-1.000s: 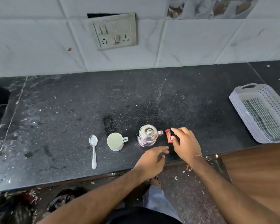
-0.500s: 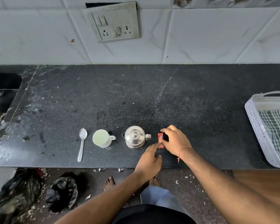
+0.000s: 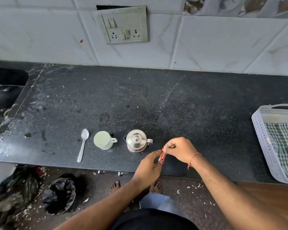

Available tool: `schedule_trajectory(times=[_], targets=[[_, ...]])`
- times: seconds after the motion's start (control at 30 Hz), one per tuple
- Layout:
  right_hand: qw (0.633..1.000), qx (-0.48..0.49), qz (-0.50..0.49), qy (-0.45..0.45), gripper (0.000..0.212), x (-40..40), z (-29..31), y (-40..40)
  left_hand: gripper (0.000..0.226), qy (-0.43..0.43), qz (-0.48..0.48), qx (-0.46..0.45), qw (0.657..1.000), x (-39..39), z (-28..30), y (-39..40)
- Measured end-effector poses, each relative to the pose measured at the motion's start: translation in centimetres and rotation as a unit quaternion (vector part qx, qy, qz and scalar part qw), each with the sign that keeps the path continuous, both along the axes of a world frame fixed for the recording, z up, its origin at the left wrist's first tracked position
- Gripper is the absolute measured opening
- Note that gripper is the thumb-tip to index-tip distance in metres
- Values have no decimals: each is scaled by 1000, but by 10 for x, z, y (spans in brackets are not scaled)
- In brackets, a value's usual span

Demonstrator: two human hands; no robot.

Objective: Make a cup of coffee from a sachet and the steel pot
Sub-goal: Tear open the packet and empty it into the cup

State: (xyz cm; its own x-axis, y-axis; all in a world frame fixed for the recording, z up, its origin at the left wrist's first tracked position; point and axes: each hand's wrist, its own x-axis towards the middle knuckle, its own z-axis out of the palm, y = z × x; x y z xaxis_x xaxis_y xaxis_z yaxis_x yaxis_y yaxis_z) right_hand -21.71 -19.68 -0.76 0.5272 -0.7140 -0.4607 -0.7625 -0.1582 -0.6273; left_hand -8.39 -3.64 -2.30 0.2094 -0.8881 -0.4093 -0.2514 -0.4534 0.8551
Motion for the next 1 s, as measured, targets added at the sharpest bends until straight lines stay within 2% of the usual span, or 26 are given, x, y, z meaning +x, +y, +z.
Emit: schedule_trajectory(times=[0.13, 0.23, 0.37, 0.43, 0.47, 0.53, 0.6, 0.7, 0.8, 0.9, 0.97, 1.0], targets=[[991, 94, -37, -90, 2, -7, 33, 12, 16, 29, 16, 5, 999, 0, 13, 6], [981, 140, -52, -126, 3, -6, 58, 24, 15, 54, 8, -15, 998, 8, 21, 15], [988, 119, -16, -102, 19, 5, 75, 36, 16, 93, -10, -45, 995, 31, 27, 27], [992, 96, 8, -76, 22, 18, 87, 45, 27, 91, -30, -48, 994, 47, 35, 36], [992, 96, 10, -86, 21, 24, 93, 48, 39, 89, -25, -39, 995, 56, 40, 41], [978, 148, -18, -143, 17, 38, 101, 55, 66, 110, 23, -12, 994, 77, 47, 52], [978, 145, -9, -152, 16, 53, 105, 64, 74, 122, 71, -9, 990, 99, 49, 62], [997, 27, 49, -54, 20, 73, 102, 83, 54, 99, 94, -34, 990, 126, 52, 72], [991, -40, 100, -85, 21, 96, 94, 104, 42, 65, 70, -49, 994, 150, 52, 79], [995, 5, 93, -39, 18, 112, 95, 118, 38, 61, 83, -62, 993, 173, 45, 85], [990, 19, 122, -73, 18, 120, 90, 127, 35, 56, 81, -75, 992, 184, 44, 88], [992, 45, 85, -78, 20, 125, 88, 129, 33, 58, 80, -84, 992, 189, 44, 89]])
